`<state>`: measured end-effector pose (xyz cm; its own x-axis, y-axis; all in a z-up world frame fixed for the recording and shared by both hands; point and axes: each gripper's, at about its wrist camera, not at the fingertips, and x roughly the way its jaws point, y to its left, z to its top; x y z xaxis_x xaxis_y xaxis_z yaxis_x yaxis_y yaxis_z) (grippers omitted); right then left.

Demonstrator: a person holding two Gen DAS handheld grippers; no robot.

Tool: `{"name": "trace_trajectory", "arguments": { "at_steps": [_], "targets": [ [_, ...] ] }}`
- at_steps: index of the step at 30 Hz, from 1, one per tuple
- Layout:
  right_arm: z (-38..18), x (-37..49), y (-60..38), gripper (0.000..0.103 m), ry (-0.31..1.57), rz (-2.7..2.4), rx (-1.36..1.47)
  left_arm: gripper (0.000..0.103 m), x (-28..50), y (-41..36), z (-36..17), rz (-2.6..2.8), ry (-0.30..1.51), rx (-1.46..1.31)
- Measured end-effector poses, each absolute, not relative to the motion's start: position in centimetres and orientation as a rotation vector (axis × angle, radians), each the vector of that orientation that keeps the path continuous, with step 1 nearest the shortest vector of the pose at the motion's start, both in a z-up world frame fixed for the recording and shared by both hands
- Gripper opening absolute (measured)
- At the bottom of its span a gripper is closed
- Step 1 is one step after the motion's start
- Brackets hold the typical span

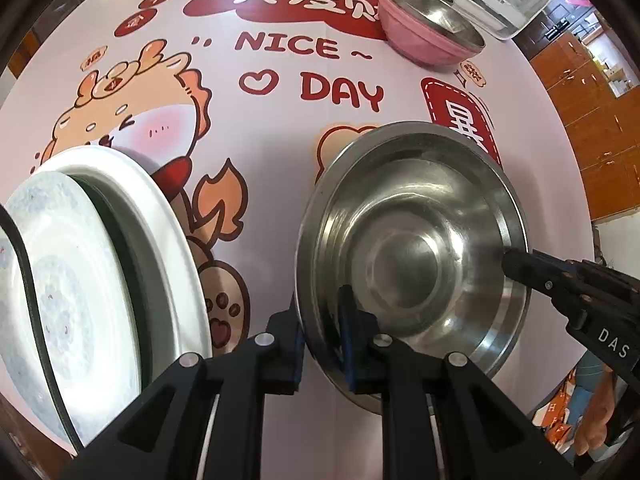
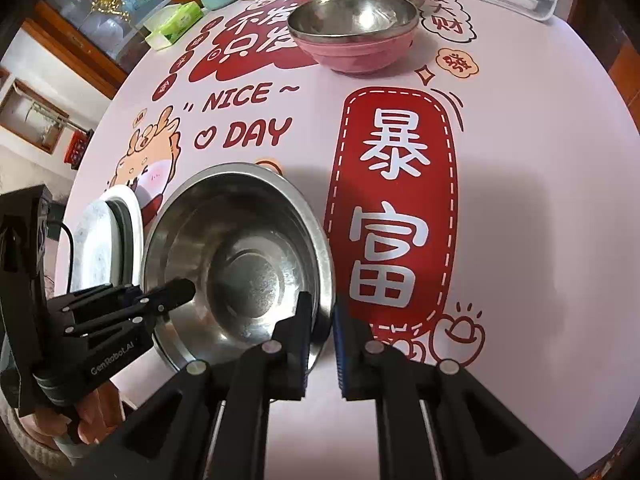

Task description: Organize plates and bowls

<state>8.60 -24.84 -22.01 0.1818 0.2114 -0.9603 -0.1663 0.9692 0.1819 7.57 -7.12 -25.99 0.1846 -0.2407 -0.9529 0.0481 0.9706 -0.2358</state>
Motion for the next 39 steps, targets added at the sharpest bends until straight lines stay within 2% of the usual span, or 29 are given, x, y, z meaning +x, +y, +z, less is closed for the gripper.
{"name": "trace_trajectory", "arguments": {
  "at_steps": [1,3,5,7,9,11,30,34,39],
  "targets": [
    [-22.0,8.6,-24.7,0.011,1.362,0.262,0.029,0.016,7.6,-7.2,-26.0,-0.203,1.369,-0.153],
    [-22.0,8.6,-24.6,0.012,1.365,0.249,0.006,0.029,7.5,-7.2,-25.7,-0.184,1.359,-0.124],
    [-21.9,8.6,-24.6,0.012,1.362,0.239,-0.004,0.050,7.5,-6.9,-25.2,-0.156,1.330,-0.104],
    [-21.6,8.6,-24.8,0.019,1.350,0.236,0.003,0.057,7.6,-6.6,-24.6,-0.132,1.304,-0.091],
    [-21.1,8.6,-25.2,0.028,1.334,0.238,0.023,0.057,7.6,-6.3,-24.0,-0.118,1.290,-0.080],
    [-20.5,8.6,-25.4,0.031,1.318,0.242,0.034,0.058,7.5,-6.0,-23.5,-0.106,1.284,-0.081],
    [-17.2,7.8,-25.1,0.031,1.223,0.266,0.051,0.071,6.8,-7.3,-18.0,-0.103,1.138,-0.028],
    [-16.2,7.8,-25.0,0.031,1.189,0.264,0.037,0.076,6.9,-7.4,-16.8,-0.100,1.120,-0.037],
    [-14.7,8.1,-25.1,0.031,1.139,0.259,0.022,0.077,7.5,-7.3,-15.2,-0.107,1.096,-0.056]
  ]
}}
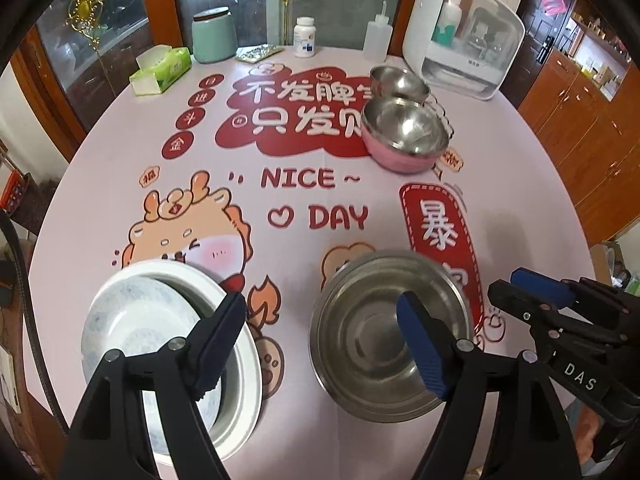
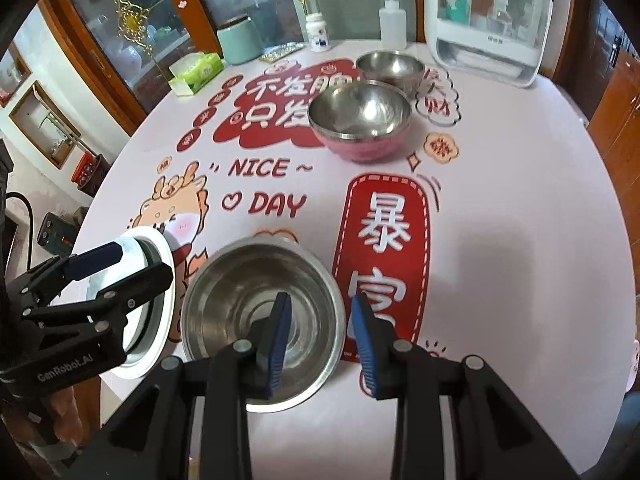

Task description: Organize plates and bowls

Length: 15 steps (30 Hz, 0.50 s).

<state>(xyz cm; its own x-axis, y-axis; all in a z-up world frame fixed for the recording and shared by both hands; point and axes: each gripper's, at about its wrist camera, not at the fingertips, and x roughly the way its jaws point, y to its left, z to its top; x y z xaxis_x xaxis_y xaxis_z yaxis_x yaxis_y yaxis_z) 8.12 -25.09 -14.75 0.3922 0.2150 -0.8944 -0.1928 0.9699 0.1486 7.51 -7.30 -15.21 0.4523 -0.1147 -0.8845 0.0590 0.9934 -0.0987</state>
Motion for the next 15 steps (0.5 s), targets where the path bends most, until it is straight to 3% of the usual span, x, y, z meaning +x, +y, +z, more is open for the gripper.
{"name": "trace_trajectory", "arguments": {
  "at_steps": [15],
  "targets": [
    [-9.2,10.6,-27.7,0.031,0.970,0.159,-0.031,0.079,12.1,-6.1,-8.8,-0.088,0.949,-0.053]
  ]
}}
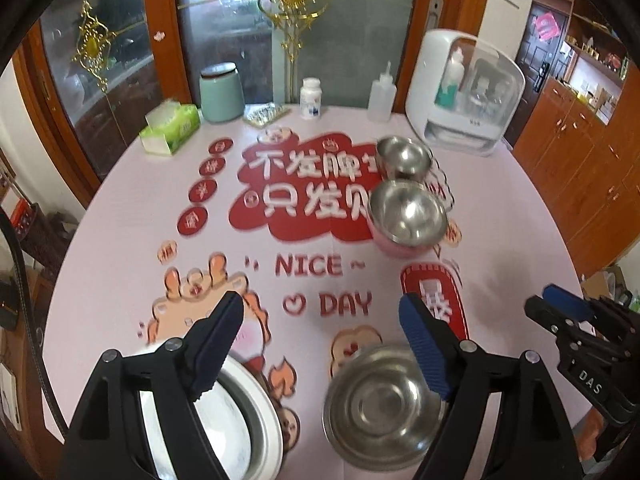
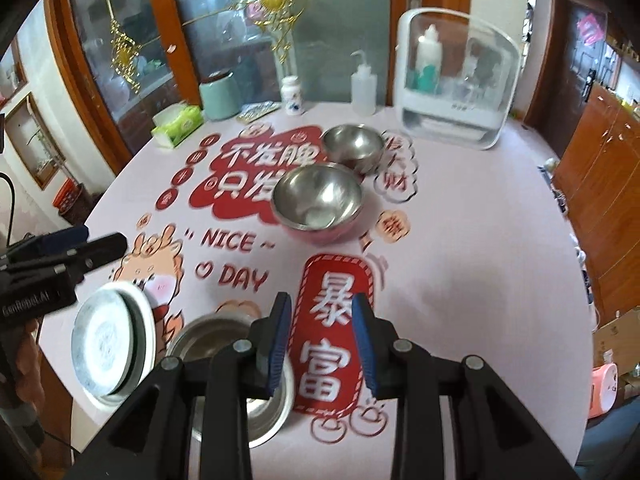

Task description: Organize plates and bowls

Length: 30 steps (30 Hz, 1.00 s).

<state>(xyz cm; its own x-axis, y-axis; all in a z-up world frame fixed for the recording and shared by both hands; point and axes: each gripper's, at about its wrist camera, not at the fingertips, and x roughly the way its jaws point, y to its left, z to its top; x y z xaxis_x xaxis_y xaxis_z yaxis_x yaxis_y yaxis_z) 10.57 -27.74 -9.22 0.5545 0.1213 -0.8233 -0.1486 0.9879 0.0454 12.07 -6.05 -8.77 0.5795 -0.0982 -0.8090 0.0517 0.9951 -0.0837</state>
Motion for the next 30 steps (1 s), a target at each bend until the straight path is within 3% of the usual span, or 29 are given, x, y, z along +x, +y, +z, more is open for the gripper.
{"name": "trace_trajectory", "arguments": {
  "at_steps": [12,16,30],
  "targets": [
    [-5.0,15.9,-27.9,0.031,0.875,0.127,-0.048,0.079,18.5,-7.1,-3.6,-0.139,0.814,-0.045],
    [-4.9,19.0,-28.1,0.031,0.887,0.124,-0.007,0.085,21.1,-8.0,-3.0,-0.152,0.773,-0.031],
    [-15.0,28.7,-28.8,0.031,1.144,0.094,0.133,0.085,31.1,-11.1,-15.2,-0.199,1.019,-0.051]
  ]
}}
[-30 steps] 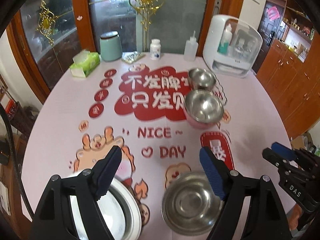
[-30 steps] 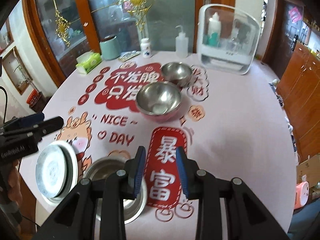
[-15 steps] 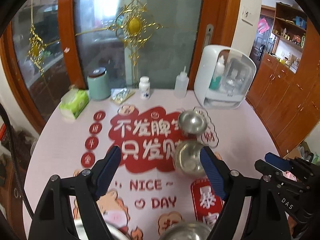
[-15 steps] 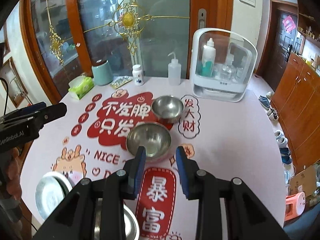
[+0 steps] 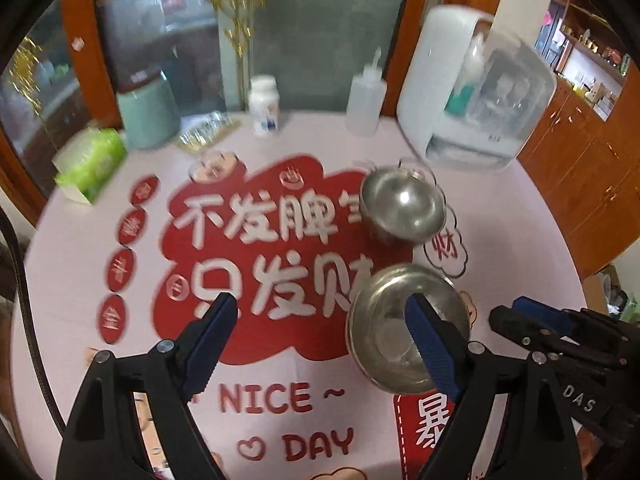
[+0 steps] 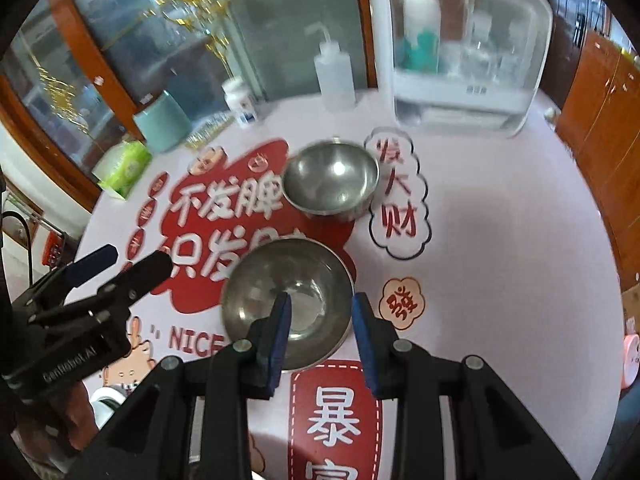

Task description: Organize plates and bowls

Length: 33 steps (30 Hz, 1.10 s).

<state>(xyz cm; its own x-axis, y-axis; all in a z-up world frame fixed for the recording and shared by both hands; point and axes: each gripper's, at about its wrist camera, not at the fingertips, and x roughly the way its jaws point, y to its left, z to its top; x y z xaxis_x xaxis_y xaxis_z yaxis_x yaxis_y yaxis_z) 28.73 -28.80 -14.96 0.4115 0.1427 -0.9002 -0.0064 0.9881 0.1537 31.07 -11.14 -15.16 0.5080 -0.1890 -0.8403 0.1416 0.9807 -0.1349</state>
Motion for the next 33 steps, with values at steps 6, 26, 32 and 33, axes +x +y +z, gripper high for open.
{"name": "trace_trajectory", "arguments": {
  "at_steps": [6,26,32,33],
  "targets": [
    [-19.1,30.6,-29.3,0.031,1.243,0.085,0.173,0.075,33.3,-12.4,-19.6,-0.227,1.134,-0.093],
    [-20.3,29.5,-29.4,0.009,1.315,0.129,0.213,0.008,32.0,-13.5,-20.4,-0.279,1.227,-0.046],
    [-16.1,26.6,-28.7,0.009,1.248,0.165,0.200,0.009,28.9,-12.3,-15.9,-0.285,1.166,-0.067],
    [-15.5,26.0,-28.6,0.009,1.237,0.173,0.199,0.009,28.0,-12.0,-15.0,-0.286,1.155,-0.076]
  ]
}}
